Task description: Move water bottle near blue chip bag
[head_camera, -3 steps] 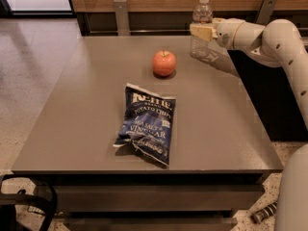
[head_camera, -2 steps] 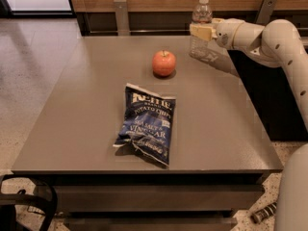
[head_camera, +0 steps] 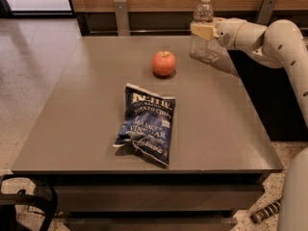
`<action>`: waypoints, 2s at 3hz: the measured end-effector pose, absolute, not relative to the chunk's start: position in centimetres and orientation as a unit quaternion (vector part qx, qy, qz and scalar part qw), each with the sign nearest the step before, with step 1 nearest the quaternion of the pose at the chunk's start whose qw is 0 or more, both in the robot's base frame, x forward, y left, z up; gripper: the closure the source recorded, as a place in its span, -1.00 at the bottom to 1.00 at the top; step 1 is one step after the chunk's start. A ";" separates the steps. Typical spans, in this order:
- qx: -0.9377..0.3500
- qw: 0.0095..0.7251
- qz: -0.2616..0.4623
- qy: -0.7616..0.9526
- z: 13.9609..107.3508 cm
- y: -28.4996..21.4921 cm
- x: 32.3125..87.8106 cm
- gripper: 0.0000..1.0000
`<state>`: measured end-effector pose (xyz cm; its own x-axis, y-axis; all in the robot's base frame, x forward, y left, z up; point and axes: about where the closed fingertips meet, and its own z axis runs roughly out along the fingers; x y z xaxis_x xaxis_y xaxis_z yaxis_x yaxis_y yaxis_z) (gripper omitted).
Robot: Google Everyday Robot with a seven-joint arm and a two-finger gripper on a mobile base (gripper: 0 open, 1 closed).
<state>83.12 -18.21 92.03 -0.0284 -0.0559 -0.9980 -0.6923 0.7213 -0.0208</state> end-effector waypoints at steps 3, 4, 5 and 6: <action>-0.225 0.645 0.285 0.673 98.1 -24.6 76.5 1.00; -0.226 0.636 0.281 0.682 99.9 -24.9 72.7 1.00; -0.233 0.631 0.277 0.686 100.8 -23.7 68.7 1.00; -0.245 0.634 0.291 0.673 100.1 -20.6 63.8 1.00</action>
Offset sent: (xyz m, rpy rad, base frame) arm -0.0565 -0.0829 0.0606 0.1545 0.0267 -0.0497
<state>63.81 -20.58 100.08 -0.0752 0.0396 -0.9964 -0.6995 0.7100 0.0810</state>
